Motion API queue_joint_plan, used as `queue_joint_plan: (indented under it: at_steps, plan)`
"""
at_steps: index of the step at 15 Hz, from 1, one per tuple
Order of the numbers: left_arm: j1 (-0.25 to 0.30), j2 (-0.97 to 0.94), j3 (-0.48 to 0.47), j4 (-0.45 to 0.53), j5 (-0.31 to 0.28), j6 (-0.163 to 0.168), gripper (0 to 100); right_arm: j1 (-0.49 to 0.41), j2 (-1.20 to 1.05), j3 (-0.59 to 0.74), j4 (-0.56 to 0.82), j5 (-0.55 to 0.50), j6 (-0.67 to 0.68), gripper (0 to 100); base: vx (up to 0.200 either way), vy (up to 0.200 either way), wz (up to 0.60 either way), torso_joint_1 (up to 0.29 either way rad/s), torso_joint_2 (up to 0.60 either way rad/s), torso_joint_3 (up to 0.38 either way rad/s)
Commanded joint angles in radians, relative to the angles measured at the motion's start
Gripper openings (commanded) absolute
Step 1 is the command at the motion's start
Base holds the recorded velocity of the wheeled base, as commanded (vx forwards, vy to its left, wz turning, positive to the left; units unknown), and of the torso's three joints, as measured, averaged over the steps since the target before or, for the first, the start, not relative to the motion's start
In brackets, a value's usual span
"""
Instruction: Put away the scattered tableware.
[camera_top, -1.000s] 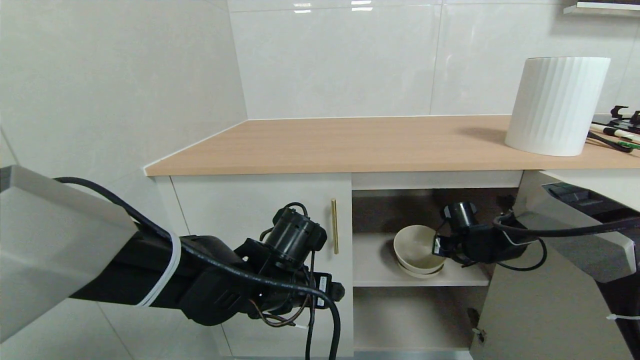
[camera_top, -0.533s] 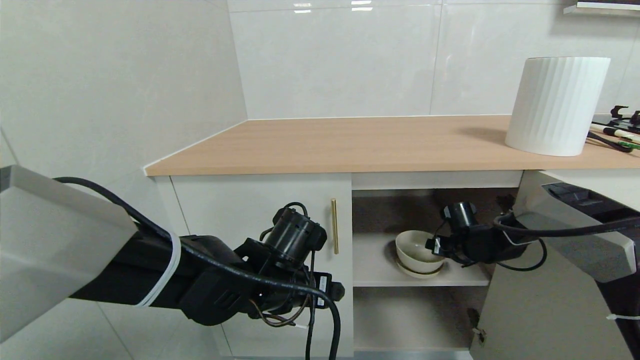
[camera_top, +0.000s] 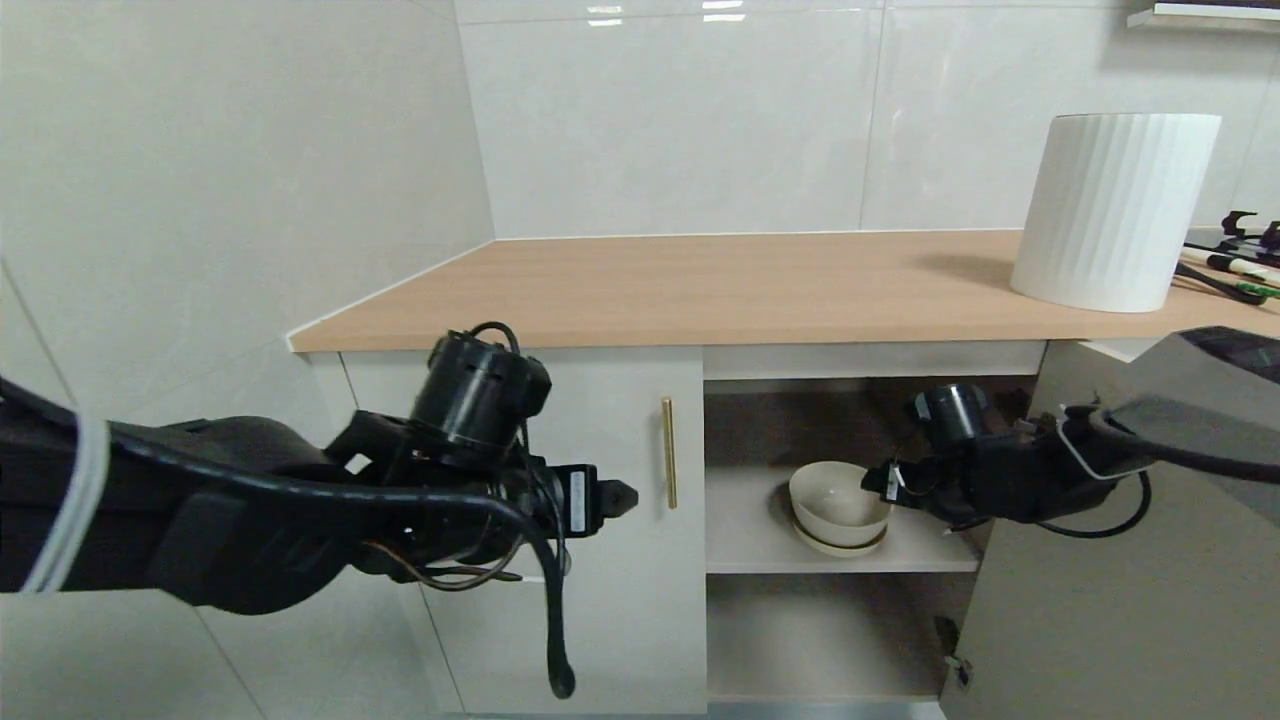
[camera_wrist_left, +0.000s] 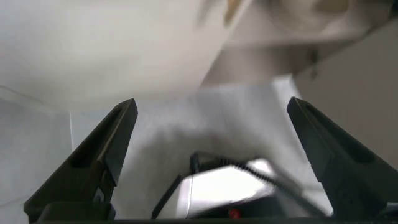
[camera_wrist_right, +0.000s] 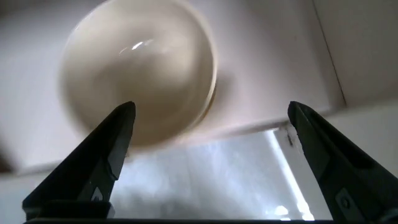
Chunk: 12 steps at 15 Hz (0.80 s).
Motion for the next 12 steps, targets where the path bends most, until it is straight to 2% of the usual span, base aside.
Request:
queue_joint_plan:
  at_steps: [1, 2, 4, 6, 9, 12]
  plan:
    - [0.041, -0.170, 0.062, -0.003, -0.013, -0.001, 100, 0.070, -0.255, 0.157, -0.001, 0.059, 0.013, 100, 0.000, 0.000, 0.00, 0.000, 0.00, 0.000]
    - [0.048, -0.239, 0.098, -0.001, -0.030, 0.001, 100, 0.119, -0.350, 0.220, 0.010, 0.078, 0.015, 100, 0.000, 0.000, 0.00, 0.000, 0.00, 0.000]
    - [0.050, -0.326, 0.141, 0.009, -0.050, 0.001, 100, 0.152, -0.459, 0.283, 0.068, 0.076, 0.016, 100, 0.000, 0.000, 0.00, 0.000, 0.00, 0.000]
    - [0.050, -0.447, 0.207, 0.038, -0.048, -0.003, 100, 0.162, -0.604, 0.332, 0.217, 0.091, 0.015, 100, 0.000, 0.000, 0.00, 0.000, 0.00, 0.000]
    - [0.053, -0.556, 0.235, 0.121, -0.053, -0.003, 100, 0.175, -0.770, 0.343, 0.409, 0.136, 0.015, 100, 0.000, 0.000, 0.00, 0.000, 0.00, 0.000]
    - [0.053, -0.576, 0.252, 0.123, -0.051, -0.004, 100, 0.191, -0.851, 0.384, 0.458, 0.186, 0.012, 100, 0.000, 0.000, 0.00, 0.000, 0.00, 0.000]
